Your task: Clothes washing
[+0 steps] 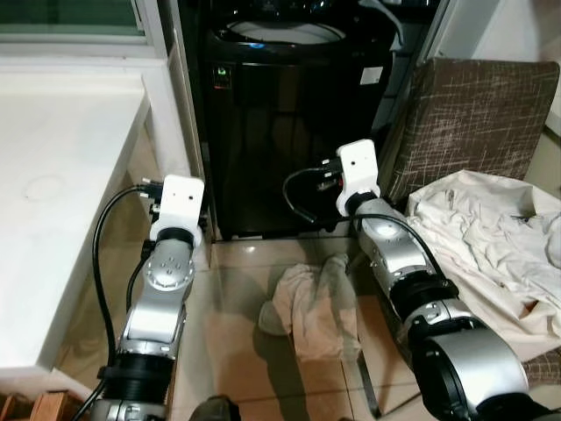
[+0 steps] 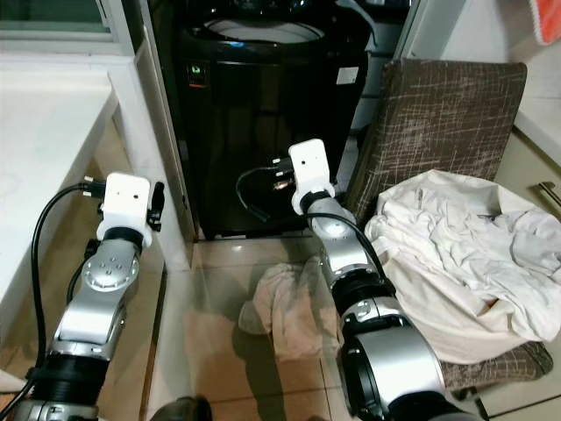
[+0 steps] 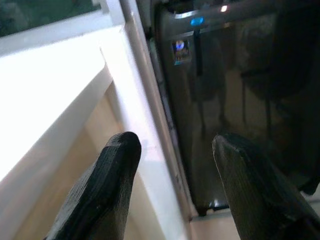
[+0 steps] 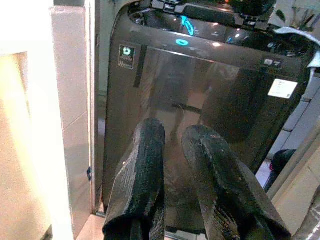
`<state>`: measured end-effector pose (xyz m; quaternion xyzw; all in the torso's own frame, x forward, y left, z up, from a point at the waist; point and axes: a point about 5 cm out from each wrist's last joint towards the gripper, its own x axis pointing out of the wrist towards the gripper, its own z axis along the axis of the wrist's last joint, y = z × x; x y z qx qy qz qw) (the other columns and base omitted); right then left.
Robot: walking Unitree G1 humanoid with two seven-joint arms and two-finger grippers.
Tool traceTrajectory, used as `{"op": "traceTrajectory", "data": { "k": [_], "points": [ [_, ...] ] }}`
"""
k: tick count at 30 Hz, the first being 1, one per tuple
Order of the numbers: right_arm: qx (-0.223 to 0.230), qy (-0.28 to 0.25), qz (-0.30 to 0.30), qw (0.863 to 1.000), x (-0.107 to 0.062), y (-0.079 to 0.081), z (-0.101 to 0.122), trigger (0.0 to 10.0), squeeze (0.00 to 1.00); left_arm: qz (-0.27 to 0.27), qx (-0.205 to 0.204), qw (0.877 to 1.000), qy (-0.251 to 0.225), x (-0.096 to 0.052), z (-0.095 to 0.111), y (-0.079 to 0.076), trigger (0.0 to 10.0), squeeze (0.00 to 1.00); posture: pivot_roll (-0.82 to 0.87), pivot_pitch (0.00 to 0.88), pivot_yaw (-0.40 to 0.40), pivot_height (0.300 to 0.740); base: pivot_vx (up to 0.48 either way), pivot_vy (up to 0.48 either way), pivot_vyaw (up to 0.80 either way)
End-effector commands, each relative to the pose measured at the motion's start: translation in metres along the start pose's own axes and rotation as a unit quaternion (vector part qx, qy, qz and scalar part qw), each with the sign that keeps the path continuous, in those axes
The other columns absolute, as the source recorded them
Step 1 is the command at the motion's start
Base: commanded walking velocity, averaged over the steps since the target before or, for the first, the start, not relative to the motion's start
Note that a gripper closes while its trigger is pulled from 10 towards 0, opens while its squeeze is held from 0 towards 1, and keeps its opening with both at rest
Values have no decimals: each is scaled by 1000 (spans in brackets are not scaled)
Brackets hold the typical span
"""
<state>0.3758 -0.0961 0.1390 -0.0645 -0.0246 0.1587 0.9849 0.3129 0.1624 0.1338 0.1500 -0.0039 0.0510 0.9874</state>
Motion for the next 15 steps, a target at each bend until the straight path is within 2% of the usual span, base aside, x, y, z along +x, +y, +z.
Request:
{"op": "traceTrajectory", "data": {
  "k": [1, 5, 6, 7, 9, 10, 11, 15],
  "points": [
    [9, -7, -15, 1000, 0, -7, 2, 10000, 478, -16, -2, 999, -33, 3, 15, -8, 10000, 0, -22, 0, -40, 740, 480, 0, 0],
    [12, -8, -23, 1000, -1, -8, 3, 10000, 478, -27, 5, 999, -36, 3, 16, -11, 10000, 0, -24, 0, -34, 740, 431, 0, 0],
    [16, -6, -30, 999, -1, -10, 2, 10000, 471, -30, 4, 999, -37, 2, 15, -12, 10000, 0, -25, 0, -33, 740, 0, 0, 0],
    [20, -11, -40, 999, -1, -12, 4, 10000, 0, -28, 7, 999, -35, 2, 15, -12, 10000, 0, -26, 0, -29, 740, 0, 0, 0],
    [-2, -20, -83, 996, 0, -22, 10, 10000, 0, -29, 9, 999, -32, 3, 14, -12, 10000, 0, -28, 0, -26, 740, 0, 0, 0],
    [-16, -25, -107, 994, 0, -29, 14, 10000, 961, -28, 12, 999, -31, 3, 13, -12, 10000, 0, -28, 0, -26, 740, 0, 0, 0],
    [-26, -28, -122, 992, 0, -33, 16, 10000, 1000, -28, 13, 999, -31, 3, 13, -12, 10000, 0, -28, 0, -26, 740, 0, 0, 0],
    [-75, -43, -189, 978, -3, -59, 30, 10000, 1000, -44, 10, 998, -36, 3, 14, -16, 10000, 0, -33, 0, -20, 740, 0, 0, 0]
  ]
}}
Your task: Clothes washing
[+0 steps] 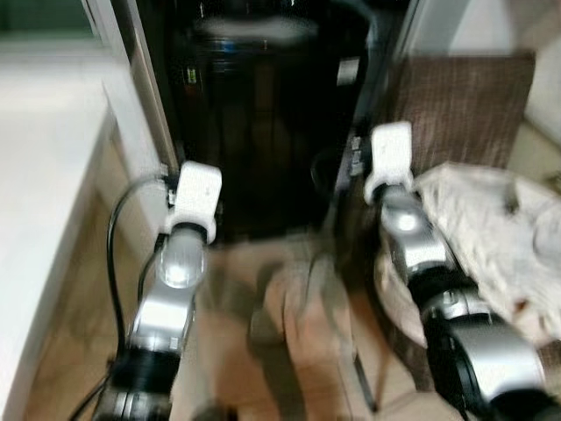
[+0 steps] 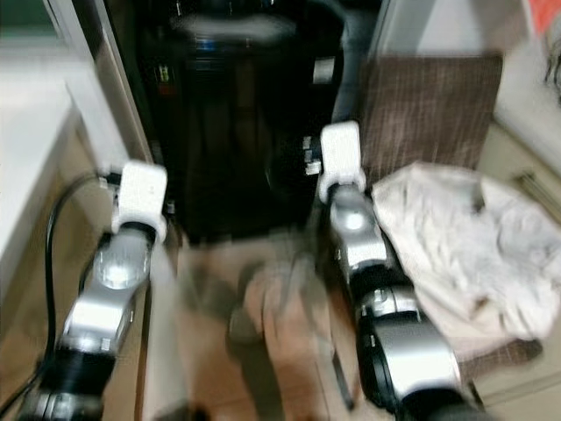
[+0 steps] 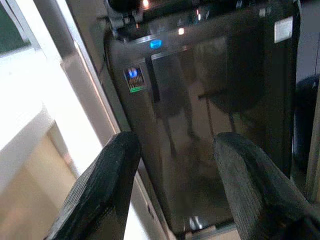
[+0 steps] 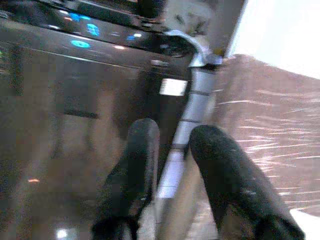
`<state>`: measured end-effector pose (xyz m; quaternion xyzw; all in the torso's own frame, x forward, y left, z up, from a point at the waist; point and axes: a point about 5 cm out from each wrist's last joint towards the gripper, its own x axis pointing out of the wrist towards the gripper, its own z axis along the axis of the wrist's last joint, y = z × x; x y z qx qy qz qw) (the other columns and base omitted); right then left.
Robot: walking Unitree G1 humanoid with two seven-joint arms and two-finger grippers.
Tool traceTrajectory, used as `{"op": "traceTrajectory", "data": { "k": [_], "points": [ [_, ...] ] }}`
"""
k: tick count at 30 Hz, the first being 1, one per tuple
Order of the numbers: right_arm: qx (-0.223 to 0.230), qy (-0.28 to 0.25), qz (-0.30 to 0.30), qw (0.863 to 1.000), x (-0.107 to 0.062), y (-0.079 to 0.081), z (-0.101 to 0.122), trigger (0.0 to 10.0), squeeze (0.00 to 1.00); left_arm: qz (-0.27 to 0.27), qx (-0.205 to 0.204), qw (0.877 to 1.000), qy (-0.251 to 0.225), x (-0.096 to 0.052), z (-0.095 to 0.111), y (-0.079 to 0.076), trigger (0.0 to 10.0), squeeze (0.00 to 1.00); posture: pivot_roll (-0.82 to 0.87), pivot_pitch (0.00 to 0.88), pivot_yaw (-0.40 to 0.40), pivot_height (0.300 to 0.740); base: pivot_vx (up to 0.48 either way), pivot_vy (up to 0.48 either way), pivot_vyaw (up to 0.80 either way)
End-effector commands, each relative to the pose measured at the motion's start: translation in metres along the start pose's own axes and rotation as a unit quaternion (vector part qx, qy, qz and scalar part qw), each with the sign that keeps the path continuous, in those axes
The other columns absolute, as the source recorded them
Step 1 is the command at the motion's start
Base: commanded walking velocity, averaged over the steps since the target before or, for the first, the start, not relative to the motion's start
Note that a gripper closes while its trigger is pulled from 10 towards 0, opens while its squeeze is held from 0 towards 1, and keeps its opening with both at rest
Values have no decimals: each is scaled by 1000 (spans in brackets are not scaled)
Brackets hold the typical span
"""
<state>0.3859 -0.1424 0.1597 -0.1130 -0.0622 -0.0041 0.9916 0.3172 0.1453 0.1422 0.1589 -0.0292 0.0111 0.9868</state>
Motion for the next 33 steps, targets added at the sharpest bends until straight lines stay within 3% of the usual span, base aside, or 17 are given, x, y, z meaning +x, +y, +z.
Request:
{"op": "traceTrajectory", "data": {
  "k": [1, 10, 12, 13, 14, 15, 16, 19, 23, 27, 33],
  "points": [
    [-14, -25, -28, 999, 6, -10, 14, 10000, 1000, -8, 2, 1000, -4, 0, 1, -2, 10000, 0, -33, 0, -20, 740, 0, 0, 0],
    [-54, 91, -180, 978, -17, -79, -39, 10000, 1000, -31, -1, 999, -9, -1, 2, -8, 10000, 0, -42, 0, -22, 740, 0, 0, 0],
    [-53, 97, -189, 976, -19, -83, -41, 10000, 1000, -33, 0, 999, -9, -1, 2, -8, 10000, 0, -43, 0, -21, 740, 0, 0, 0],
    [5, 144, -229, 963, -28, -99, -57, 10000, 1000, -48, 2, 999, -13, -1, 2, -10, 10000, 0, -47, 0, -13, 740, 0, 0, 0],
    [31, 163, -242, 956, -32, -103, -64, 10000, 1000, -55, 2, 998, -15, -1, 3, -11, 10000, 0, -47, 0, -13, 740, 0, 0, 0],
    [75, 179, -250, 948, -35, -104, -70, 10000, 1000, -66, 5, 998, -19, -1, 4, -12, 10000, 0, -54, 0, -6, 740, 0, 0, 0],
    [75, 179, -250, 948, -35, -104, -70, 10000, 1000, -66, 5, 998, -19, -1, 4, -12, 10000, 0, -54, 0, -6, 740, 0, 0, 0],
    [133, 197, -259, 936, -38, -101, -77, 10000, 1000, -83, 17, 996, -32, -1, 8, -13, 10000, 0, -62, 0, 3, 740, 0, 0, 0],
    [224, 224, -271, 909, -43, -97, -88, 10000, 1000, -98, 30, 994, -40, -1, 12, -13, 10000, 0, -62, 27, 28, 740, 0, 0, 0],
    [265, 221, -280, 896, -42, -97, -87, 10000, 1000, -105, 40, 993, -39, -8, 12, -9, 10000, 0, -31, 73, 56, 740, 0, 0, 0],
    [291, 223, -289, 884, -41, -99, -87, 10000, 1000, -120, 61, 991, -22, -28, 7, 6, 10000, 0, 43, 139, 99, 740, 0, 0, 0]
  ]
}}
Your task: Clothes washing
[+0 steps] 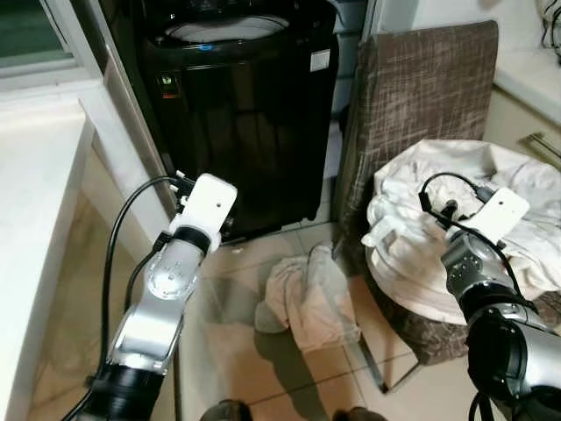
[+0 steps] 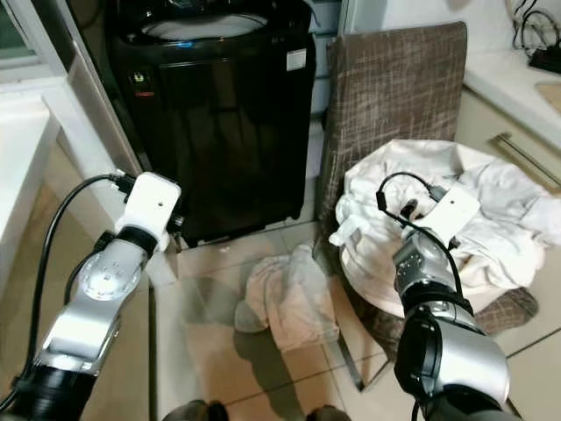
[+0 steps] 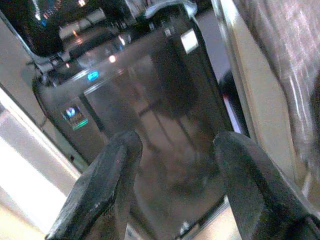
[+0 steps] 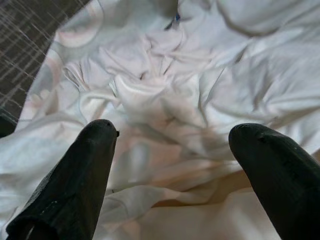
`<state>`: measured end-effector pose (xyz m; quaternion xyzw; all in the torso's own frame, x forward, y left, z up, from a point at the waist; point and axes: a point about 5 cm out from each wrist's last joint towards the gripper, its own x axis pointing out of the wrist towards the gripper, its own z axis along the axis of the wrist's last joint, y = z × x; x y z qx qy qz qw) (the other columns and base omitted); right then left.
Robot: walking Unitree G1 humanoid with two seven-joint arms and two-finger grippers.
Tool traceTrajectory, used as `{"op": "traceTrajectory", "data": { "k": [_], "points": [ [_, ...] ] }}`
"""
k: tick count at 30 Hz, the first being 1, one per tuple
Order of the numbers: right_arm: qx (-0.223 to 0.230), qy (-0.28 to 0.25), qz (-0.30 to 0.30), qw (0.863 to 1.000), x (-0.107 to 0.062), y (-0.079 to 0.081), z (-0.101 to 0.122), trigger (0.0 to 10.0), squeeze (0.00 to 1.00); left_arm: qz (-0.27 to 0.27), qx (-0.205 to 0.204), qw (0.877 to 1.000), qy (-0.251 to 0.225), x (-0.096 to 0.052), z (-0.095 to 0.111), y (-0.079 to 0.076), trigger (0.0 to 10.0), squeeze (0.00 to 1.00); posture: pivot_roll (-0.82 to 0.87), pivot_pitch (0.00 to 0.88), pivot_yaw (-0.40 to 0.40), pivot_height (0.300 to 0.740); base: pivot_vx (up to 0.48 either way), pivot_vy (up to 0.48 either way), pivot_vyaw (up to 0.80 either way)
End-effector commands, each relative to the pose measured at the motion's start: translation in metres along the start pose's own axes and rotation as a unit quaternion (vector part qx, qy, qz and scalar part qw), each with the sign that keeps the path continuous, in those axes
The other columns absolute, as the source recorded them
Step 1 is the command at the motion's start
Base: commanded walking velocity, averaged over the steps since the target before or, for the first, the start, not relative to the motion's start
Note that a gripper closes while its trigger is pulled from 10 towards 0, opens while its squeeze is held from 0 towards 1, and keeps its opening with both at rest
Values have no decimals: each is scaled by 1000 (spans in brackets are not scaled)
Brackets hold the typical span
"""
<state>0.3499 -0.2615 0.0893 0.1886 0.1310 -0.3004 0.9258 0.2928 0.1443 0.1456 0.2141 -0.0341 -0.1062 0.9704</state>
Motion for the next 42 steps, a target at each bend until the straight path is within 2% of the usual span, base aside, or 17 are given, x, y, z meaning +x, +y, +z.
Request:
{"op": "traceTrajectory", "data": {
  "k": [1, 2, 3, 7, 11, 15, 20, 21, 22, 23, 24, 32, 34, 39, 40, 41, 42],
  "points": [
    [13, 11, -3, 1000, 1, 3, 1, 10000, 1000, -7, 10, 1000, 7, -11, 2, 7, 10000, 0, 83, 166, 114, 740, 0, 0, 0],
    [3, 11, -9, 1000, 1, 2, 1, 10000, 1000, -11, 13, 1000, 10, -15, 1, 8, 10000, 0, 83, 166, 114, 740, 0, 0, 0],
    [-6, 9, -14, 1000, 1, 1, 0, 10000, 0, -14, 17, 1000, 13, -20, 2, 10, 10000, 0, 109, 186, 128, 740, 0, 0, 0],
    [-50, 8, -31, 998, 0, -4, -3, 10000, 0, -24, 29, 999, 31, -34, 0, 16, 10000, 0, 147, 216, 161, 740, 0, 0, 0],
    [-66, 46, -42, 996, -2, -11, -22, 10000, 0, -37, 37, 997, 48, -48, -1, 17, 10000, 0, 164, 232, 169, 740, 0, 0, 0],
    [-84, 71, -29, 993, -6, -11, -35, 10000, 0, -32, 36, 998, 51, -47, 1, 18, 10000, 0, 154, 244, 154, 740, 0, 0, 0],
    [-89, 81, -32, 992, -7, -15, -41, 10000, 0, -27, 34, 998, 52, -50, 7, 21, 10000, 0, 167, 266, 149, 740, 0, 0, 0],
    [-87, 85, -29, 992, -7, -15, -42, 0, 0, -27, 36, 998, 53, -51, 7, 22, 10000, 0, 174, 276, 150, 740, 0, 0, 0],
    [-58, 103, -33, 992, -8, -18, -47, 0, 0, -27, 41, 997, 61, -55, 6, 22, 10000, 0, 192, 286, 149, 740, 0, 0, 0],
    [-58, 103, -33, 992, -8, -18, -47, 0, 0, -27, 41, 997, 61, -55, 6, 22, 10000, 0, 192, 286, 149, 740, 0, 0, 0],
    [-16, 128, -39, 991, -9, -20, -53, 0, 0, -24, 42, 997, 65, -57, 6, 23, 10000, 0, 204, 290, 143, 740, 0, 0, 0],
    [-35, 109, -14, 993, -8, -11, -46, 0, 0, -4, 42, 997, 65, -57, 9, 27, 10000, 0, 196, 282, 124, 740, 0, 0, 0],
    [-74, 76, -1, 994, -6, -8, -36, 0, 0, -11, 36, 998, 59, -55, 12, 21, 10000, 0, 185, 287, 124, 740, 0, 0, 0],
    [-115, 36, 13, 993, -4, 0, -24, 0, 0, -17, 33, 998, 56, -50, 12, 16, 10000, 0, 151, 288, 120, 740, 0, 0, 0],
    [-165, -20, 33, 986, -4, 11, -10, 0, 0, -18, 29, 998, 52, -45, 11, 14, 10000, 0, 130, 270, 110, 740, 0, 0, 0],
    [-165, -20, 33, 986, -4, 11, -10, 0, 0, -18, 29, 998, 52, -45, 11, 14, 10000, 0, 130, 270, 110, 740, 0, 0, 0],
    [-188, -52, 46, 980, -4, 19, -2, 0, 0, -17, 27, 998, 49, -42, 11, 13, 10000, 0, 118, 258, 104, 740, 0, 0, 0]
  ]
}}
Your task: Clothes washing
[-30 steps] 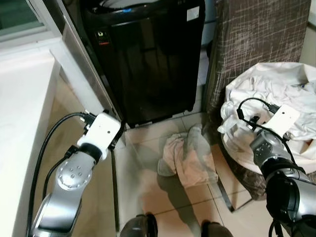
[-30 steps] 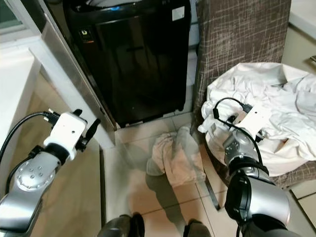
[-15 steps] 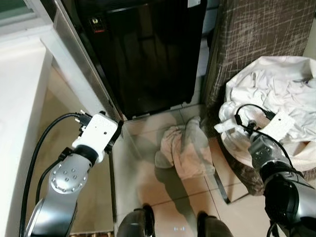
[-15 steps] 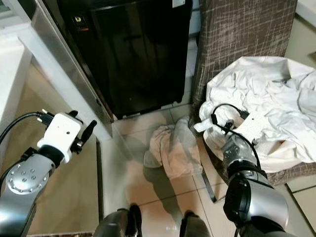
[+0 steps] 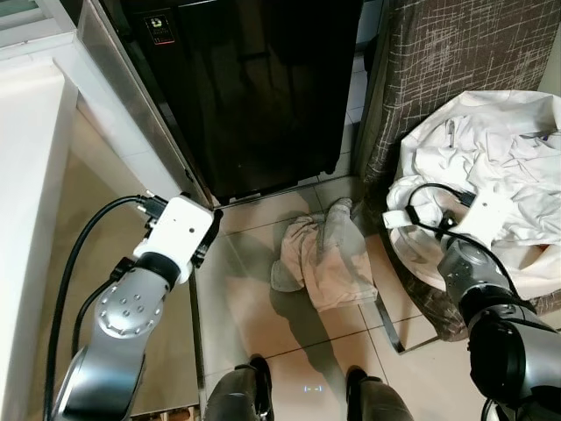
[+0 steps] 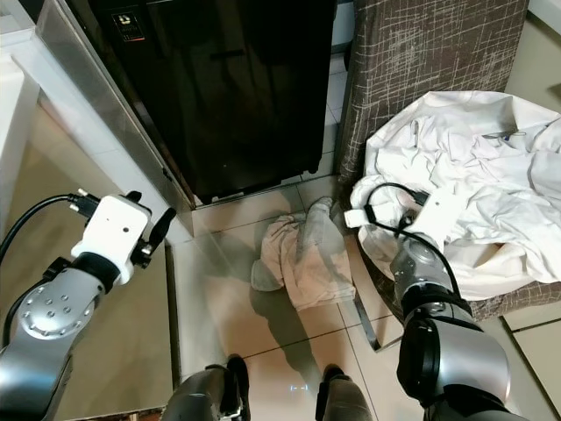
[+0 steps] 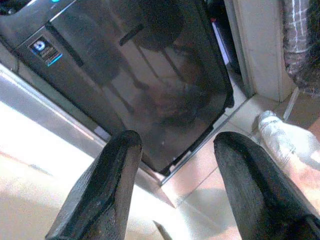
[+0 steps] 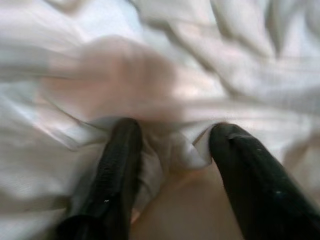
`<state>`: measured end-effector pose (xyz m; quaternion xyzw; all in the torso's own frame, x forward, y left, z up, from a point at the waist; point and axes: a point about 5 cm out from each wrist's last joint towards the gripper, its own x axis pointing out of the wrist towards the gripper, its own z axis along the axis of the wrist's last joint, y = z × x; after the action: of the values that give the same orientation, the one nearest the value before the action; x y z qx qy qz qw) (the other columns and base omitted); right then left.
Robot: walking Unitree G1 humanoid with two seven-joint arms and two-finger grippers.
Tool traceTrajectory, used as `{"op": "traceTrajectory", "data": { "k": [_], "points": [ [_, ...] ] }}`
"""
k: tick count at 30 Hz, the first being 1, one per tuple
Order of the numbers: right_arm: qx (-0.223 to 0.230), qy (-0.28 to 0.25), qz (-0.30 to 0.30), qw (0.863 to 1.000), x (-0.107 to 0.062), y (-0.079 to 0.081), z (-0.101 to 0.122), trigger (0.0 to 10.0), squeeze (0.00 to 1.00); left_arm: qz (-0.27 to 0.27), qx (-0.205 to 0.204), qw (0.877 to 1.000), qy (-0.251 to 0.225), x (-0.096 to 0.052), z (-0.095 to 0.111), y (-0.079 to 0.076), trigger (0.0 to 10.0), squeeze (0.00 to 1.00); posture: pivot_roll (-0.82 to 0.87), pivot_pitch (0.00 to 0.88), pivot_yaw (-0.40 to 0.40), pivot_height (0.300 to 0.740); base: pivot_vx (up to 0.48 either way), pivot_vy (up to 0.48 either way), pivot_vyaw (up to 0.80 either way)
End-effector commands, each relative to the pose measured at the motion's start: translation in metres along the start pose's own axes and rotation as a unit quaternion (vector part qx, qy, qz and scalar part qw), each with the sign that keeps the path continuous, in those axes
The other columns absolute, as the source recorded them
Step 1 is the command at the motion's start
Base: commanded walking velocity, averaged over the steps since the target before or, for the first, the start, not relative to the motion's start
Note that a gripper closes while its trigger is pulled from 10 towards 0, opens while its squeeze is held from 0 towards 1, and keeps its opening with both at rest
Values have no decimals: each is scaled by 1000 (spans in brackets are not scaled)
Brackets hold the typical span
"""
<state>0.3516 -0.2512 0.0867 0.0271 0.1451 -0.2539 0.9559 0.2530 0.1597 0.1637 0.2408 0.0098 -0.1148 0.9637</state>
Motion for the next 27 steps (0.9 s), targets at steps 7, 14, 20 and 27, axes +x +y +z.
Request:
{"op": "traceTrajectory", "data": {
  "k": [7, 14, 20, 27],
  "points": [
    [-68, -184, 35, 980, -6, 20, 52, 0, 0, 6, -16, 999, -30, 30, 6, -11, 10000, 0, -2, 143, 68, 740, 0, 0, 0],
    [-61, -204, 35, 977, -8, 19, 60, 0, 0, -2, -28, 998, -55, 51, 14, -22, 10000, 0, -65, 85, 63, 740, 0, 0, 0],
    [-119, -411, 51, 902, -70, 23, 88, 10000, 0, -17, -54, 995, -79, 66, 19, -30, 10000, 0, -127, 21, 64, 740, 0, 0, 0],
    [-168, -384, 31, 908, -94, 0, 65, 10000, 1000, -27, -77, 992, -93, 79, 19, -35, 10000, 0, -199, 0, 78, 740, 0, 0, 0]
  ]
}}
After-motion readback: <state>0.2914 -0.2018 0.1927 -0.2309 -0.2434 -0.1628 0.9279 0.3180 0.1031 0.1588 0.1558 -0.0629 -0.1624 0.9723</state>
